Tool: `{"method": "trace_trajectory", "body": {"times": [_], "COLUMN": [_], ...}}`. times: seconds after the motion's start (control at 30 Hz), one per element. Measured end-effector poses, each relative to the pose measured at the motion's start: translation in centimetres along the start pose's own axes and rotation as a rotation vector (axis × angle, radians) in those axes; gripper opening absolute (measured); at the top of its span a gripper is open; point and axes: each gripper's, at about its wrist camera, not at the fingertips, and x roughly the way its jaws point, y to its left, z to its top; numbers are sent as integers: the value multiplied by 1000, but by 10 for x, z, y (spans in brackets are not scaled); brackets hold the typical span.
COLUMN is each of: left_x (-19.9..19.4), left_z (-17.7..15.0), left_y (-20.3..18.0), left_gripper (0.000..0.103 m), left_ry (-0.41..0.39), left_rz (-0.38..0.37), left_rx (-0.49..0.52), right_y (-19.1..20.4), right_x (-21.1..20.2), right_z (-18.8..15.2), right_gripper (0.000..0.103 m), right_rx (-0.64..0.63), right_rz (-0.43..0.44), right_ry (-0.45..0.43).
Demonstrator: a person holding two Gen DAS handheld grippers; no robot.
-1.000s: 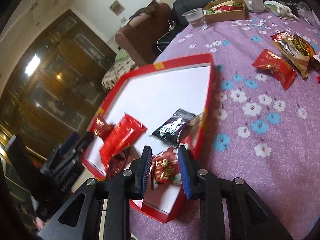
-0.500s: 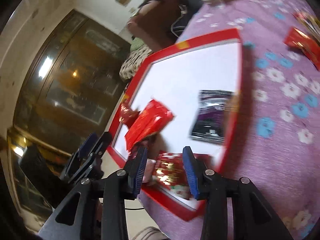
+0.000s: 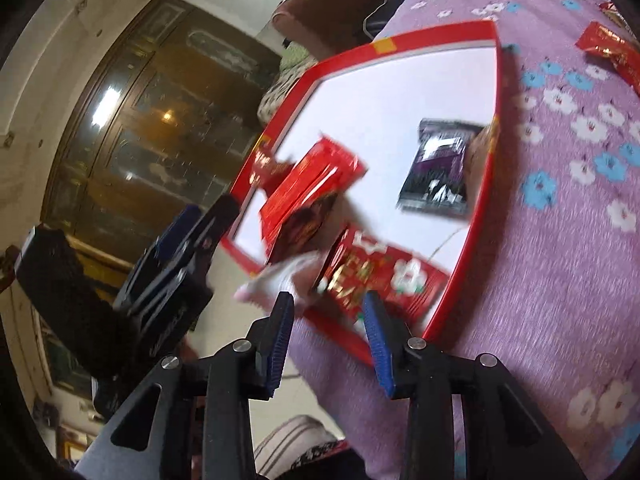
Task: Organize snacks
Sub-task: 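Release the red packet with the left gripper while the right releases the dark packet, then grasp the brown chocolate bag with the left gripper while the right grasps the pink-and-white packet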
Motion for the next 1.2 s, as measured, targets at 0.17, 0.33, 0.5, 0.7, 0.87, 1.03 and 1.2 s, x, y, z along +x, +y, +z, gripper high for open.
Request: {"method": "trace_trajectory", "body": {"times": [0.17,0.33,0.5,0.7,0.87,1.03,1.2], "left_x": [-5,-1,1,10,31,60,79], "left_z": [4,7,15,41,78,114,129], "left_y": [-13,-35,-66,-125,-170,-200,-224], "left_gripper": [68,68,68,68,68,82,82], "left_ry": [-8,7,22,31,39,32,2], "left_rz": [-5,-29,-89,-211,-299,-312,-323], "left_rx": [29,83,133,232,278,308,416], "right_y": [0,-17,-57,-130,-177,-202,-217], "right_x": [-22,-55,-119,-206,-245,-235,-217], "right_z": [-4,-9,-14,-3,41,83,99], "right_gripper": [37,41,49,55,55,55,52], "right_rx": [-41,-3,76,322,496,575,591], "right_rz": [-31,27,-34,-226,-386,-450,-495], "right_ry": [-37,-74,-249,-492,-598,-583,-549]}}
